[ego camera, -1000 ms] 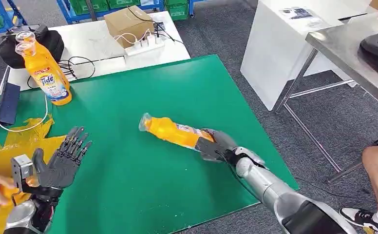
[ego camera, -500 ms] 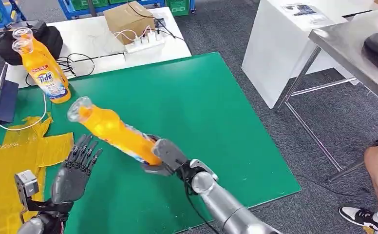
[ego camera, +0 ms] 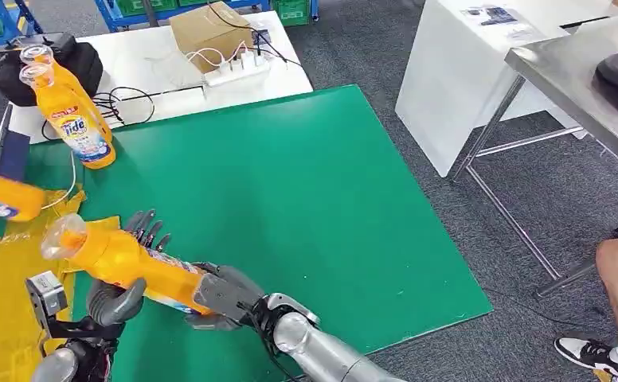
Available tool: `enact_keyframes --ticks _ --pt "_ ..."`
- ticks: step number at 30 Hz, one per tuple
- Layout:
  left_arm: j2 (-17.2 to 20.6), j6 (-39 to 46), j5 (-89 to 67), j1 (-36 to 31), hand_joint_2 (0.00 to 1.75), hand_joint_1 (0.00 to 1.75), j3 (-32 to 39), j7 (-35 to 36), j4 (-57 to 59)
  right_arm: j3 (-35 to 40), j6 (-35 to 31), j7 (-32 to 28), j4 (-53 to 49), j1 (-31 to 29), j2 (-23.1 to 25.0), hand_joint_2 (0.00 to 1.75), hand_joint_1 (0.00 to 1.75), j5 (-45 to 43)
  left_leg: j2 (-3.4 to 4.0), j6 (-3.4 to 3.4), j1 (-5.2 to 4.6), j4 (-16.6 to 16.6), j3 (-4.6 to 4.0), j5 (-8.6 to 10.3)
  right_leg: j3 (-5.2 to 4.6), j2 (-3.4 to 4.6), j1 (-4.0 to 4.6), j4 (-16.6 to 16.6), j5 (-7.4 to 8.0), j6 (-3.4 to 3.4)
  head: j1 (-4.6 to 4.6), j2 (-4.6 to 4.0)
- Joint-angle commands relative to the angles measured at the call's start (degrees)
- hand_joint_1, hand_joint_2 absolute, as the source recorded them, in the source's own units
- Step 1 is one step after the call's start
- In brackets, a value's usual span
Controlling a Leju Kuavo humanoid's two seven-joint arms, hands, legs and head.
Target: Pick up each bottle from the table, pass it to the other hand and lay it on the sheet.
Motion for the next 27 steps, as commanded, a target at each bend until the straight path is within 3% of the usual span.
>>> enact_keyframes --ticks 1,5,6,7,11,14,21,23,24,26,27 --pt "-0.6 0.3 -1.2 -3.0 1.75 0.00 -2.1 0.3 3.6 4.6 0.9 0.3 6.2 -1.9 0.7 1.75 1.75 0.5 -0.37 0.12 -0.01 -0.1 0.12 -0.01 0.16 -0.04 -0.03 0.0 -0.07 -0.04 0.02 0.00" --pt "1.4 0.0 -6.0 -4.0 1.75 0.00 -5.7 -2.0 4.7 7.1 0.6 0.2 6.4 -3.2 1.6 1.75 1.75 -0.7 -0.70 0.20 0.03 0.0 0.27 -0.06 0.35 -0.05 -0.02 0.0 -0.17 -0.11 0.00 0.00" --pt "2.0 -0.3 -7.3 -4.0 1.75 1.29 -6.7 -3.2 4.8 7.3 0.5 0.2 6.3 -3.8 1.6 1.75 1.75 -1.2 -0.52 0.15 0.00 0.0 0.17 -0.03 0.22 -0.03 -0.03 0.0 -0.12 -0.09 0.00 0.00" --pt "2.5 -0.2 -8.9 -3.6 1.75 1.75 -7.5 -4.6 4.6 7.2 0.4 0.1 6.3 -4.4 1.6 1.75 1.75 -1.7 -0.67 0.19 0.02 0.0 0.23 -0.06 0.28 -0.02 -0.02 0.0 -0.16 -0.12 0.00 0.00" --pt "4.0 0.2 -13.0 -2.5 1.75 1.75 -9.3 -7.4 4.0 6.8 0.3 -0.4 5.6 -5.4 0.7 1.75 1.75 -2.7 -0.29 0.12 -0.02 0.0 0.07 -0.02 0.09 0.07 -0.04 0.0 -0.05 -0.06 0.00 0.00" --pt "4.1 0.1 -13.2 -2.4 1.75 1.75 -9.2 -7.9 4.4 6.1 -0.3 -0.8 4.8 -6.0 0.1 1.75 1.75 -3.2 -0.57 0.22 0.01 0.0 0.27 -0.10 0.30 0.13 -0.05 0.0 -0.15 -0.11 0.00 0.00" --pt "4.3 -0.2 -13.4 -2.0 1.75 1.75 -8.6 -8.7 4.3 4.5 -1.0 -1.4 2.4 -6.7 -1.1 1.75 1.75 -4.2 -0.40 0.17 -0.02 0.0 0.15 -0.06 0.18 0.11 -0.06 0.0 -0.09 -0.07 0.00 0.00" --pt "4.8 0.9 -14.5 -1.5 1.75 1.75 -7.9 -9.3 3.8 3.3 -2.8 -1.9 0.5 -6.9 -2.1 1.75 1.75 -4.3 -0.50 0.20 -0.02 0.0 0.21 -0.08 0.25 0.12 -0.07 0.0 -0.13 -0.09 0.00 0.00" --pt "5.2 5.8 -19.0 -1.0 1.75 1.75 -7.1 -10.2 2.6 2.5 -5.0 -2.3 -1.8 -6.8 -3.0 1.75 1.75 -3.6 -0.34 0.15 -0.02 0.0 0.09 -0.05 0.13 0.10 -0.05 0.0 -0.06 -0.06 0.00 0.00" --pt "5.7 5.5 -18.9 -0.6 1.75 1.75 -6.0 -10.3 2.0 1.8 -4.4 -1.5 -4.0 -6.9 -4.0 1.75 1.75 -3.5 -0.24 0.12 -0.03 0.0 0.00 -0.02 0.03 0.09 -0.05 0.0 -0.02 -0.04 0.00 0.00" --pt "5.7 5.5 -18.9 -0.6 1.75 1.75 -6.0 -10.3 2.0 1.8 -4.4 -1.5 -4.0 -6.9 -4.0 1.75 0.03 -3.5 -0.32 0.17 -0.01 0.0 0.06 -0.07 0.11 0.16 -0.05 0.1 -0.06 -0.07 0.00 0.00"
